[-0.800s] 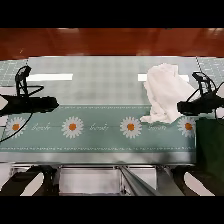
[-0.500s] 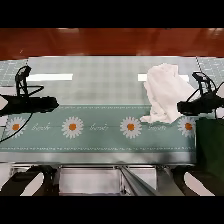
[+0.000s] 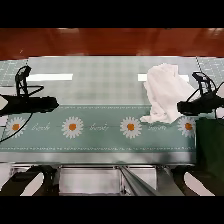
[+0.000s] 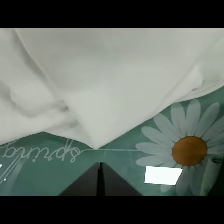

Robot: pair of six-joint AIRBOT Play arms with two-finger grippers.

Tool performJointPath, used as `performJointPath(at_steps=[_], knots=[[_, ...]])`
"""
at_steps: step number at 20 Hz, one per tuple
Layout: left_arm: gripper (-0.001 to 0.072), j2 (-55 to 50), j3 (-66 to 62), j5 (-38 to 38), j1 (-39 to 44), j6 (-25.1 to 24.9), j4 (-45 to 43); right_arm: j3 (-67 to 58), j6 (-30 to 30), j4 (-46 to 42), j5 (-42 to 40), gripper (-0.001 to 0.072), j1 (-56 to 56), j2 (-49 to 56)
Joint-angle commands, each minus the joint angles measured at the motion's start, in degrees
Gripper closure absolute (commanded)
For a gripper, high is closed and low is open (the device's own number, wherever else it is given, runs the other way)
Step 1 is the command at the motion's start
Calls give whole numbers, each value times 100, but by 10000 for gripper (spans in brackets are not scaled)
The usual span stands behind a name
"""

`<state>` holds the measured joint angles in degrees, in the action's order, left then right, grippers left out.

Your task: Fold the shirts.

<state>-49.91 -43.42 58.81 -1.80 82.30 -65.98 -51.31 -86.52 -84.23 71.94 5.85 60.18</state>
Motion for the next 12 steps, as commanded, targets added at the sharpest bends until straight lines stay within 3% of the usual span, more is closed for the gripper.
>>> performJointPath(at_steps=[1, 6, 7, 8, 9, 12], knots=[[689, -33, -7, -343, 0, -2, 0, 0, -2, 4, -63, 690, 4, 0], [688, -79, -2, -664, 2, 0, 0, 0, -7, 205, -1353, 687, 4, 0], [619, -98, -7, -743, 2, 0, 0, -20, -2, 358, -1633, 571, 4, 0], [397, -103, -31, -761, -2, 2, -2, -92, 7, 442, -1853, 286, 4, 0], [205, -94, -98, -758, -9, 42, -7, -295, 151, 413, -1952, 293, 4, 0], [200, 42, -457, -411, -42, 164, 2, -1075, 341, -50, -2009, 294, 101, 24]])
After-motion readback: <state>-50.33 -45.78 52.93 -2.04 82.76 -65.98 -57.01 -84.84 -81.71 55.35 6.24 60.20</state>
